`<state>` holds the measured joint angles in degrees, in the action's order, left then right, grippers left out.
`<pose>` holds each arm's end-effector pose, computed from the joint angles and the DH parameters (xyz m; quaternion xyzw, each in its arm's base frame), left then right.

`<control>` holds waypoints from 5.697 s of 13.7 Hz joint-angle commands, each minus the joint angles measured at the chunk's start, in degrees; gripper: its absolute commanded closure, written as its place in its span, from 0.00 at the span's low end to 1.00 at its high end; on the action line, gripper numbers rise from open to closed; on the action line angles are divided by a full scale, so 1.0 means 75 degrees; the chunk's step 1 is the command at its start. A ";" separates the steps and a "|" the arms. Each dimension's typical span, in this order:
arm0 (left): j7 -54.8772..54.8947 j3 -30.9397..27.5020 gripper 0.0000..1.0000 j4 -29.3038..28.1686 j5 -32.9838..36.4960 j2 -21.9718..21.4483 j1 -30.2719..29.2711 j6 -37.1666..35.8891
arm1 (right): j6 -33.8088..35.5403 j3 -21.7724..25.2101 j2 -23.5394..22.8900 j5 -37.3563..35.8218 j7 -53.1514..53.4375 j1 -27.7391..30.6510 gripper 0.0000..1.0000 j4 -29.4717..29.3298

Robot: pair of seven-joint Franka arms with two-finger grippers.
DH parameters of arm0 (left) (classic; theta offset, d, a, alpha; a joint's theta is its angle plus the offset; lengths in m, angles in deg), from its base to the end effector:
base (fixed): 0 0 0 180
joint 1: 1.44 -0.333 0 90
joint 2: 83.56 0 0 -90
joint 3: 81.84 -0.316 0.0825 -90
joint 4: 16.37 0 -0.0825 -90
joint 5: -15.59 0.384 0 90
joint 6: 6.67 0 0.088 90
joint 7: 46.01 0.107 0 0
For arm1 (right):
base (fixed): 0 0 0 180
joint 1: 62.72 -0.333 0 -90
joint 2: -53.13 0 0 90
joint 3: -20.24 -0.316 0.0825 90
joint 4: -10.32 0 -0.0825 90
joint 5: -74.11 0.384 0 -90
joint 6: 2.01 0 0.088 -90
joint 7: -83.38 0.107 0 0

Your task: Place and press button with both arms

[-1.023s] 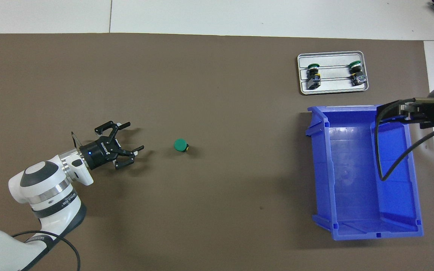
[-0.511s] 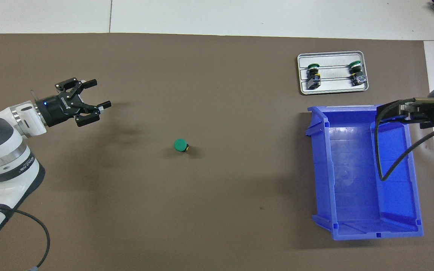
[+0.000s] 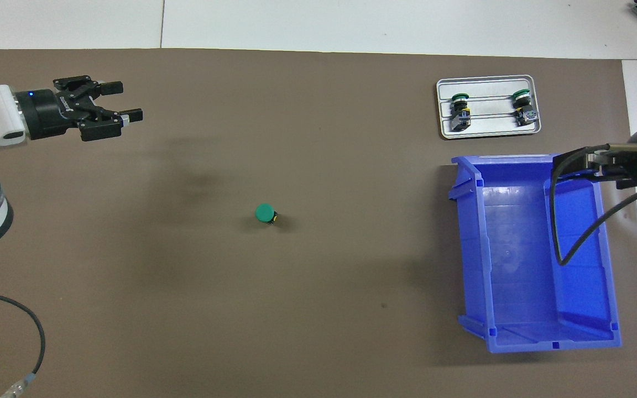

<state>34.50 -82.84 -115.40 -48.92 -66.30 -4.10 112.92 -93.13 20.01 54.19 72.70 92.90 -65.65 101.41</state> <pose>0.6614 -0.0036 0.4375 0.8184 -0.3306 0.3330 0.3317 0.5500 0.0278 0.6275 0.9983 -0.0553 0.0108 0.0112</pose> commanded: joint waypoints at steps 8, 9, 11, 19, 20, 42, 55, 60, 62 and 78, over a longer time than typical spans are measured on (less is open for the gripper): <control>-0.6287 0.0040 0.01 0.1836 0.5899 -0.0988 0.0495 -0.2164 | 0.0009 0.0019 0.0105 -0.0011 -0.0120 -0.0019 0.00 0.0111; -0.6838 0.0051 0.01 0.1824 0.6311 -0.1175 0.0577 -0.2210 | 0.0009 0.0030 0.0105 -0.0011 -0.0120 -0.0019 0.00 0.0111; -0.7404 -0.0007 0.00 0.1824 0.6793 -0.1270 0.0589 -0.2840 | 0.0009 0.0031 0.0105 -0.0011 -0.0120 -0.0007 0.00 0.0111; -0.9725 0.0110 0.00 0.1042 0.8471 -0.2089 0.0976 -0.4353 | 0.0009 0.0031 0.0105 -0.0011 -0.0120 -0.0007 0.00 0.0100; -0.9842 0.0110 0.00 0.0830 0.8471 -0.2230 0.0965 -0.4401 | 0.0009 0.0031 0.0105 -0.0011 -0.0120 -0.0007 0.00 0.0111; -1.0498 0.0087 0.98 0.0735 0.8764 -0.2302 0.1397 -0.3183 | 0.0009 0.0019 0.0105 -0.0011 -0.0120 -0.0007 0.00 0.0111; -1.4074 0.0110 1.00 -0.0048 0.8741 -0.0965 0.3988 -0.0526 | 0.0009 0.0031 0.0105 -0.0011 -0.0120 -0.0007 0.00 0.0100; -1.4494 0.0110 1.00 -0.0940 0.8741 -0.0544 0.4421 0.0565 | 0.0009 0.0019 0.0105 -0.0011 -0.0120 -0.0018 0.00 0.0111; -1.4717 0.0110 1.00 -0.1093 0.8729 -0.0509 0.4608 0.0939 | 0.0009 0.0030 0.0105 -0.0011 -0.0120 -0.0007 0.00 0.0111; -1.5023 0.0110 1.00 -0.1538 0.8718 -0.0497 0.4832 0.0660 | 0.0009 0.0019 0.0105 -0.0011 -0.0120 -0.0018 0.00 0.0100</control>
<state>-76.77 -81.35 -124.97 15.74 -68.93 31.30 118.31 -93.13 20.01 54.19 72.70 92.90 -65.66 101.42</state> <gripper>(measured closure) 0.991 0.000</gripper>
